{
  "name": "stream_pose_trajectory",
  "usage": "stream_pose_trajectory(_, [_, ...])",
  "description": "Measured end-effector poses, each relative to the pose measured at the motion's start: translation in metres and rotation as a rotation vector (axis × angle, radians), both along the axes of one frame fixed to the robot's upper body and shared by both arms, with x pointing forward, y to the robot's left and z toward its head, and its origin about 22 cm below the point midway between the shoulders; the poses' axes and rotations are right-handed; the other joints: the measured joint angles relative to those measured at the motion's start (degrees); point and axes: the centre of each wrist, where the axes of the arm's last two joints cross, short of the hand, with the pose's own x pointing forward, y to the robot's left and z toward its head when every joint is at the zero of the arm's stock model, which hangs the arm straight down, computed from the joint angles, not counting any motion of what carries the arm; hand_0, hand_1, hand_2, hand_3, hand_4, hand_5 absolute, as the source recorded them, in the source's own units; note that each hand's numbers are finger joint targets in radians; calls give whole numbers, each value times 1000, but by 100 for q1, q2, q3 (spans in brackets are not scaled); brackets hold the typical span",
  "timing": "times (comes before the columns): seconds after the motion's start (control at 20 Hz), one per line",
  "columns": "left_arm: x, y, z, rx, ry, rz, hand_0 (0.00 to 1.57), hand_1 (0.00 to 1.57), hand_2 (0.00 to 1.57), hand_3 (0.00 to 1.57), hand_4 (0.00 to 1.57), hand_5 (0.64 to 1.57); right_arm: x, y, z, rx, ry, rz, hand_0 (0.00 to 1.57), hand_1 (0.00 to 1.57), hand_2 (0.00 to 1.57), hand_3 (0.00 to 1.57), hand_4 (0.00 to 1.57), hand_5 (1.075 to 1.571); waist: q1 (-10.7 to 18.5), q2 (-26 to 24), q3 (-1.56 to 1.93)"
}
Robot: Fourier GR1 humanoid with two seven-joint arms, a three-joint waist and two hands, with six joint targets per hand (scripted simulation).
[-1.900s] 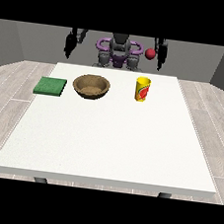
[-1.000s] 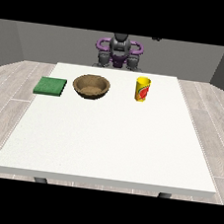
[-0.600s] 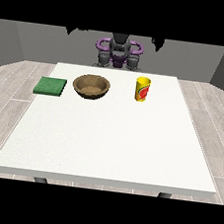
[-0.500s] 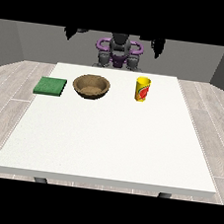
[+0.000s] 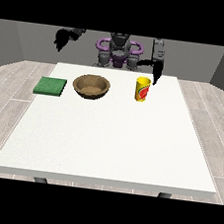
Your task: Pick the cup and pour the ball into the bowl, then pick the bowl and place it on the pad
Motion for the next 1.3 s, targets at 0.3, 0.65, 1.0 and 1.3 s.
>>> stream_pose_trajectory(0.3, [12,10,-35,19,56,0,0,0,0,0,138,1433,5,-23,-19,10,32,-11,0,0,0,0,670,1560,0,-153,-1])
stream_pose_trajectory(0.65, [23,14,-70,10,69,10,0,0,0,0,211,1435,10,-29,-21,1,37,0,0,0,0,0,673,1563,-105,-116,-1])
stream_pose_trajectory(1.0, [32,24,-89,25,57,76,1151,1151,1571,1571,1309,1475,16,-38,-3,-9,-13,31,0,0,0,121,650,1568,-342,174,-2])
stream_pose_trajectory(1.3, [32,37,-93,152,-9,206,1284,1284,1571,1571,1381,1449,14,-60,20,-14,-40,69,0,0,0,166,637,1566,-699,327,30])
